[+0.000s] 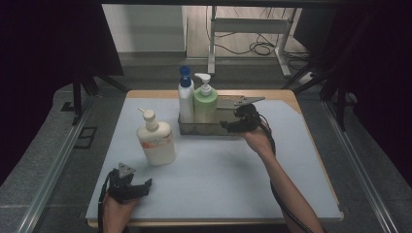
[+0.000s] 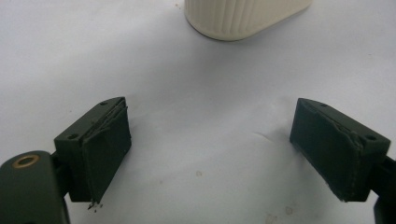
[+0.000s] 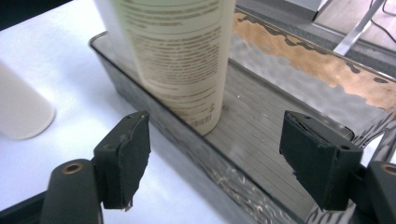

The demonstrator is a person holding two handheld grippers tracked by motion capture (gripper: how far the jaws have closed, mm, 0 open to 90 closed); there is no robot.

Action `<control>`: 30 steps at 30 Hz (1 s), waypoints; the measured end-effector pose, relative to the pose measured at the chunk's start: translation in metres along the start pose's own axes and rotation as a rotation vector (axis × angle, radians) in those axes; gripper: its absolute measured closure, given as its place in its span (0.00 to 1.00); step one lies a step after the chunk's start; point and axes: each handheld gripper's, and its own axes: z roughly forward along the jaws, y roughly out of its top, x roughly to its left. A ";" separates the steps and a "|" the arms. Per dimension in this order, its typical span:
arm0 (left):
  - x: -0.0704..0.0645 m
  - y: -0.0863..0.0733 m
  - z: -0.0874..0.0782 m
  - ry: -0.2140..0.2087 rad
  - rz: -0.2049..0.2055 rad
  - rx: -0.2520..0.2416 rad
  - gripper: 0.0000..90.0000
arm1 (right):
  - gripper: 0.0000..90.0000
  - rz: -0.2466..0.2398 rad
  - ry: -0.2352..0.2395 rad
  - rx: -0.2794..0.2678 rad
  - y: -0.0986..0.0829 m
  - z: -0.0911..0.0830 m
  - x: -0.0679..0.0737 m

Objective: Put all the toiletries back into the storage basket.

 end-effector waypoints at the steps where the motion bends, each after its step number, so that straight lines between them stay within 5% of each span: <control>1: 0.000 0.000 0.000 0.000 -0.001 0.000 0.14 | 0.26 -0.007 0.003 -0.004 -0.001 -0.003 0.001; 11: 0.001 0.000 -0.001 0.000 -0.005 -0.004 0.15 | 0.16 -0.043 0.011 -0.019 -0.016 -0.025 0.010; 16: 0.003 0.002 -0.004 0.007 -0.010 -0.003 0.27 | 0.15 -0.056 0.010 -0.026 -0.022 -0.034 0.015; 30: 0.008 0.008 -0.007 -0.024 -0.026 -0.022 0.41 | 0.11 -0.095 0.012 -0.023 -0.050 -0.059 0.022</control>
